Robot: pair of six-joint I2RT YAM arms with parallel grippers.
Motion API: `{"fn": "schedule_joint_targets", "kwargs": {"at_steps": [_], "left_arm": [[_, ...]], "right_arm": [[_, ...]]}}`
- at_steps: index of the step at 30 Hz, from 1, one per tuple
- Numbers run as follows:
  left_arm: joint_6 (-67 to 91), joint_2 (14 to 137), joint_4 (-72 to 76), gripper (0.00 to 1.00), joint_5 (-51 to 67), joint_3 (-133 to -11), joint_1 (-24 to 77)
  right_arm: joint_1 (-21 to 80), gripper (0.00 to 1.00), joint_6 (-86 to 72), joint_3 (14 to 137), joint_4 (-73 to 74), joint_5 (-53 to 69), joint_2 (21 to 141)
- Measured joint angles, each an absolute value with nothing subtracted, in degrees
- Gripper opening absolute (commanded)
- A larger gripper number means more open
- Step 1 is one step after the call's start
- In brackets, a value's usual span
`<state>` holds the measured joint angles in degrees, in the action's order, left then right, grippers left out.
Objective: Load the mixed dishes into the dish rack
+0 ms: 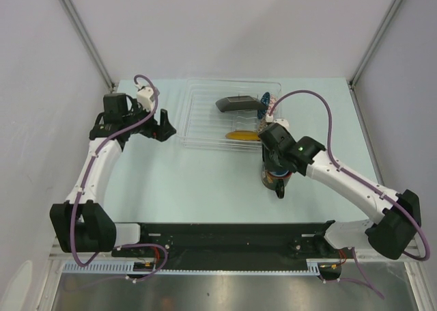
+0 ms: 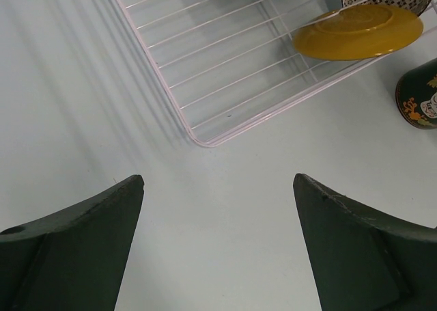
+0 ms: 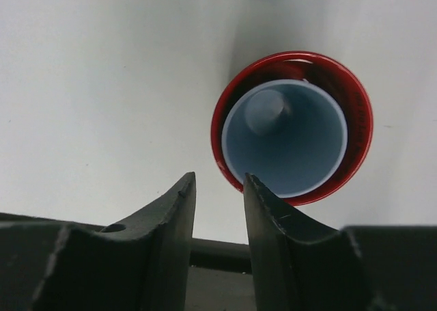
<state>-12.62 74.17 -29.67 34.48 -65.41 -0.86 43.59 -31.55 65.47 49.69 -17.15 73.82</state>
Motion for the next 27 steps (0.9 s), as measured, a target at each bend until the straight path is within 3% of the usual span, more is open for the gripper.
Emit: {"fn": "schedule_joint_targets", "kwargs": {"at_steps": [27], "left_arm": [[-13.17,73.95,-29.19,0.96,33.61,-63.09,-0.86]], "right_arm": [[40.56,0.41,-30.98,65.47,49.74,-17.02,79.72]]}}
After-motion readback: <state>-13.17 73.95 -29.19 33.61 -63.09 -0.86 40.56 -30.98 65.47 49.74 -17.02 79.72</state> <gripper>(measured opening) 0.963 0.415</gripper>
